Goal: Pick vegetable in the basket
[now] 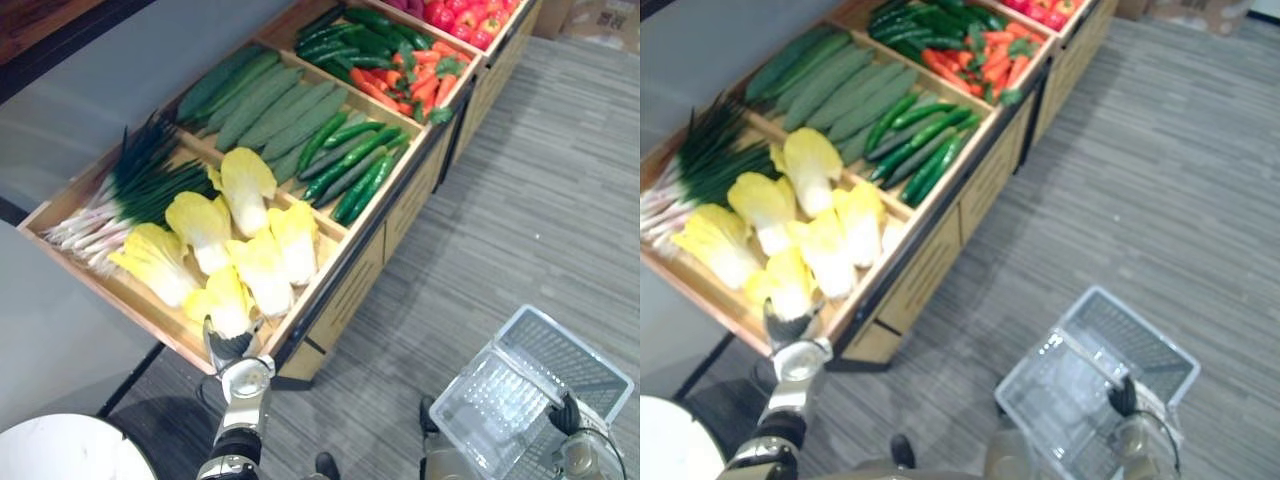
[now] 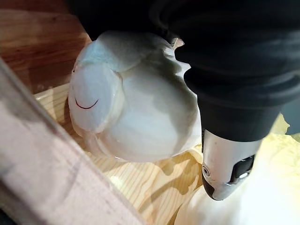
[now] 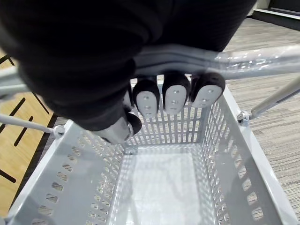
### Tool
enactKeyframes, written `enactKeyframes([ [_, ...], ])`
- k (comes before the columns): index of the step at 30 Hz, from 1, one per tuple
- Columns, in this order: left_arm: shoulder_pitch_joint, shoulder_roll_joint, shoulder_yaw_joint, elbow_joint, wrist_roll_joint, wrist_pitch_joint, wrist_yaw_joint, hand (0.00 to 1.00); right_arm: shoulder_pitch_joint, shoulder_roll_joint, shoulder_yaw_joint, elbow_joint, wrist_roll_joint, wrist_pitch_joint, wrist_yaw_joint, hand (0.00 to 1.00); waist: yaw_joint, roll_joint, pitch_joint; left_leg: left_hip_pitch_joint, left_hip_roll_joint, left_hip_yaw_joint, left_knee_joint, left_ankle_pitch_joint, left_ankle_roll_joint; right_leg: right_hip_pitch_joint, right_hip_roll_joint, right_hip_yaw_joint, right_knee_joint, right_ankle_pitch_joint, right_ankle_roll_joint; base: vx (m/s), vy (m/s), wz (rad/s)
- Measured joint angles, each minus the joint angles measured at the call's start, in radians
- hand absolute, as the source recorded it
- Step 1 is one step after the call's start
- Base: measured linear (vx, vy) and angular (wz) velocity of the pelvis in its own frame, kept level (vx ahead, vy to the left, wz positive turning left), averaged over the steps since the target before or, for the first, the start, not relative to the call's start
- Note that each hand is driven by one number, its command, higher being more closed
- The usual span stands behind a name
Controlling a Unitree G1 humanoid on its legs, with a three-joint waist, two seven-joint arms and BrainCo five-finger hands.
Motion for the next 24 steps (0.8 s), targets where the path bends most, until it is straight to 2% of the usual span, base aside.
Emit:
enactKeyframes([
  [5, -0.028, 0.011, 0.016, 0.059, 0.051, 0.002, 0.044, 0.00, 0.004, -0.015, 0.034, -0.019, 0.001, -0.022, -0.010, 1.00, -0.002, 0.002, 0.001, 0.001, 0.006, 0.017, -0.004, -0.005, -0.008, -0.016, 0.009, 0.019, 0.000, -0.004, 0.002, -0.03, -0.047, -0.14],
  [6, -0.032, 0.014, 0.018, 0.068, 0.071, 0.003, 0.058, 1.00, 0.002, -0.027, 0.056, -0.026, 0.001, -0.028, -0.010, 1.00, -0.002, 0.002, 0.002, -0.001, 0.008, 0.025, -0.006, -0.009, -0.013, -0.024, 0.011, 0.023, 0.000, -0.004, 0.002, -0.03, -0.047, -0.17],
  [10, -0.050, 0.027, 0.040, 0.091, 0.076, 0.003, 0.083, 1.00, 0.000, -0.048, 0.097, -0.050, 0.001, -0.047, -0.012, 1.00, -0.001, 0.005, 0.003, -0.001, 0.013, 0.041, -0.006, -0.018, -0.027, -0.037, 0.020, 0.039, 0.000, -0.003, 0.002, -0.01, -0.040, -0.18],
  [13, -0.051, 0.033, 0.045, 0.107, 0.076, 0.003, 0.092, 1.00, -0.003, -0.074, 0.128, -0.066, 0.002, -0.061, -0.013, 1.00, -0.002, 0.017, 0.010, -0.001, 0.015, 0.051, -0.006, -0.020, -0.029, -0.043, 0.025, 0.048, 0.000, 0.000, 0.002, 0.01, -0.044, -0.11],
  [24, -0.046, 0.040, 0.035, 0.126, 0.075, 0.003, 0.092, 1.00, -0.014, -0.089, 0.169, -0.068, 0.001, -0.063, -0.013, 1.00, -0.003, 0.022, 0.013, 0.000, 0.008, 0.059, 0.005, -0.018, -0.029, -0.040, 0.014, 0.047, -0.001, 0.000, 0.003, 0.01, -0.027, -0.01],
])
